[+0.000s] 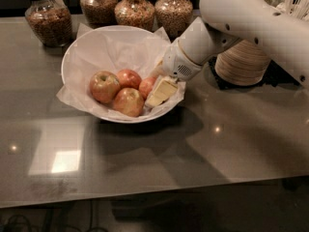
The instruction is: Pick apple from white bowl
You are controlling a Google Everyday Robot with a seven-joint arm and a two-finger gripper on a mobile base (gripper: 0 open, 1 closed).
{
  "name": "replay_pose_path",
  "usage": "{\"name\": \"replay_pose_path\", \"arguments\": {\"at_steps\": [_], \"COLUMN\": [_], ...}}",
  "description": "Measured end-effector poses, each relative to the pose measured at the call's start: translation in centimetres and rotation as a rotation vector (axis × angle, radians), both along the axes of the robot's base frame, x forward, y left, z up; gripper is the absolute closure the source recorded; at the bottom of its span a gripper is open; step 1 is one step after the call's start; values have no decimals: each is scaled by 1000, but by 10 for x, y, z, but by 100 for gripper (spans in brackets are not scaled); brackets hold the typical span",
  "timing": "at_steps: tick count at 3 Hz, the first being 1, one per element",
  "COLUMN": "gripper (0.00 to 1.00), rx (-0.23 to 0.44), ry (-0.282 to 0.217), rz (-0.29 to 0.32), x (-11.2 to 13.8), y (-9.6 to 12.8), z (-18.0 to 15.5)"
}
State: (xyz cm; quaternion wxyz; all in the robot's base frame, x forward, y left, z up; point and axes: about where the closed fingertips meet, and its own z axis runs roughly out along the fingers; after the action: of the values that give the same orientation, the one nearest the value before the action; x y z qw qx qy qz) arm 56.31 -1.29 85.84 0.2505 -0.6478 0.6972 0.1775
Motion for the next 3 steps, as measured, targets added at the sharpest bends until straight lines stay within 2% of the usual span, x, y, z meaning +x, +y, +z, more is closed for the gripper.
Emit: {"name": "replay_pose_path", "arguments": {"at_steps": [1,2,3], "gripper": [40,59,82], "rx": [-5,-6,-4], "ry": [25,30,38], "rz": [-15,-19,-28], "x": [-1,-1,-1], "y": [-3,-3,-5], "z": [-9,-11,-15]}}
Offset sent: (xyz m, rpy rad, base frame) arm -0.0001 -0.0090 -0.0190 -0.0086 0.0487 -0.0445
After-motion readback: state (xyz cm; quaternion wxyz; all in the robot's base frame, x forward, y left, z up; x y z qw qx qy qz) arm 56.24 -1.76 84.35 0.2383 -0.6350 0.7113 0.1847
